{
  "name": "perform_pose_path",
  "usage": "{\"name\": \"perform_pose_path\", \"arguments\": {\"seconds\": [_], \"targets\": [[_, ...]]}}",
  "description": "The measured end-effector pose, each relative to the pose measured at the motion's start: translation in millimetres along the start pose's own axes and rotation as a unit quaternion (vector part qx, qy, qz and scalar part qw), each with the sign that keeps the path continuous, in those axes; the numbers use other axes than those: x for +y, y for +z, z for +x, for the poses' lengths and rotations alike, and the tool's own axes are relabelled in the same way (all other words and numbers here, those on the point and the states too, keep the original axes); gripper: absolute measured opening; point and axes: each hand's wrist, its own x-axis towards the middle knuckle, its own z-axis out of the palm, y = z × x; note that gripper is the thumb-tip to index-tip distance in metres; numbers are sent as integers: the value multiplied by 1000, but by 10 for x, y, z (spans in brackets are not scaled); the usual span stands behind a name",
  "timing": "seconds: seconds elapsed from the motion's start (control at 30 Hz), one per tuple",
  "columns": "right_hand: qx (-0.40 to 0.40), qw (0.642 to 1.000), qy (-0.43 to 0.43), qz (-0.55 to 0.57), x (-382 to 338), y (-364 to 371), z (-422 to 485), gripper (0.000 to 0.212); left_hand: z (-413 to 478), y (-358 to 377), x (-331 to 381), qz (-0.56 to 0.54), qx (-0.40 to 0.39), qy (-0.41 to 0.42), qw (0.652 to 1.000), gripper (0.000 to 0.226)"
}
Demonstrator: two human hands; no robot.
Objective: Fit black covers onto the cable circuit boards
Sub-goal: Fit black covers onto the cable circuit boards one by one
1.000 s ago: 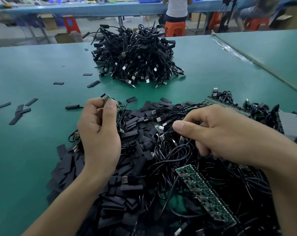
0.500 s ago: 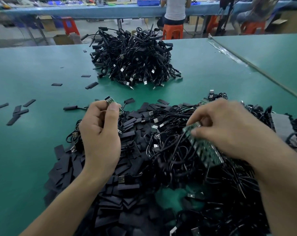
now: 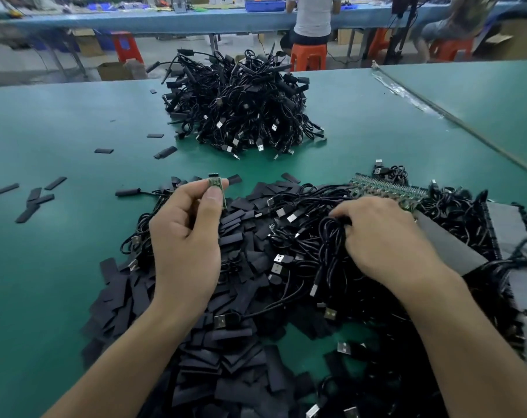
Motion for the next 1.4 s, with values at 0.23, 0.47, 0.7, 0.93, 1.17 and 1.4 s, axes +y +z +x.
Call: {"name": "perform_pose_path", "arguments": {"seconds": [0.23, 0.47, 0.7, 0.93, 1.17, 1.4], "targets": [[51, 996, 12, 72, 70, -145, 28, 47, 64, -49, 67, -15, 0, 37, 999, 19], [50, 947, -309, 63, -481, -65, -190, 27, 56, -74, 67, 105, -22, 86, 991, 23], [-22, 957, -273, -92, -397, 441, -139, 44, 70, -94, 45, 104, -71, 68, 990, 18], [-1, 964, -260, -55, -420, 429, -137, 26, 61, -77, -18, 136, -113, 20, 984, 31], [54, 971, -213, 96, -425, 348, -113, 17, 51, -56, -16, 93, -124, -9, 988, 36], [89, 913, -133, 377, -309, 201, -13, 11, -7, -10, 9, 88, -165, -24, 982, 32]]}}
